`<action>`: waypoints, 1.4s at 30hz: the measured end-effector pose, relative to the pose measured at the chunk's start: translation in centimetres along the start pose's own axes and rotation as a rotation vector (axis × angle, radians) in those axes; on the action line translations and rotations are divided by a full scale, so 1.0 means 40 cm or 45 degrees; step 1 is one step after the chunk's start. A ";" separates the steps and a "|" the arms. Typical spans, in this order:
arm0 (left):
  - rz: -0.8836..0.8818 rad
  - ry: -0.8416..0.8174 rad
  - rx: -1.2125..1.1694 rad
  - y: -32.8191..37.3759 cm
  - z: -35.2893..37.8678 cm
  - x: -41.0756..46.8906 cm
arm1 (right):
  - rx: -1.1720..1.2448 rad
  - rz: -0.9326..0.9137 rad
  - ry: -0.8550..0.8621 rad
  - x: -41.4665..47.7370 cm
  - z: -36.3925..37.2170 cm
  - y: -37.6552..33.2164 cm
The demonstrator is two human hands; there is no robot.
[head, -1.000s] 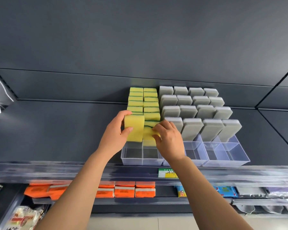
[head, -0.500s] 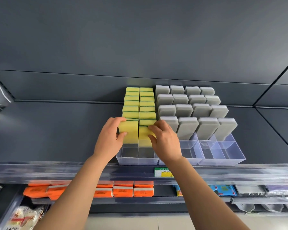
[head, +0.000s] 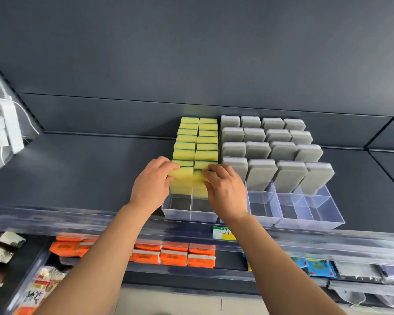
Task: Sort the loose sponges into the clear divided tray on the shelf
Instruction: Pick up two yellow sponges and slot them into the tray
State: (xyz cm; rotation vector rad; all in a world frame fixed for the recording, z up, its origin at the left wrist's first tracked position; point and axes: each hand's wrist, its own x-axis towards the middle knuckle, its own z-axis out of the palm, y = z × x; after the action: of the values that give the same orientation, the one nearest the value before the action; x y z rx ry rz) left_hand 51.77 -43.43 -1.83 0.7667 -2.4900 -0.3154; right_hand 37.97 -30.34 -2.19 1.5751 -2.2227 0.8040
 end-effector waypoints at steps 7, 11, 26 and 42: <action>-0.052 -0.063 0.143 0.018 0.010 -0.002 | 0.027 0.013 -0.037 -0.004 0.005 0.006; -0.001 -0.026 0.217 0.020 0.013 -0.003 | 0.021 0.035 -0.028 0.001 0.012 -0.001; 0.101 -0.054 0.058 0.009 0.018 0.012 | -0.044 0.072 0.045 -0.003 0.020 -0.026; 0.372 -0.088 0.109 0.110 0.017 0.002 | -0.357 0.318 -0.053 -0.124 -0.096 0.018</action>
State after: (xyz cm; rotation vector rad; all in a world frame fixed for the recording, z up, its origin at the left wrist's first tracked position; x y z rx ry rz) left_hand 49.32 -39.85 -0.82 0.4200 -2.6491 -0.1330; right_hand 38.77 -24.07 -1.99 1.2117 -2.4683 0.4949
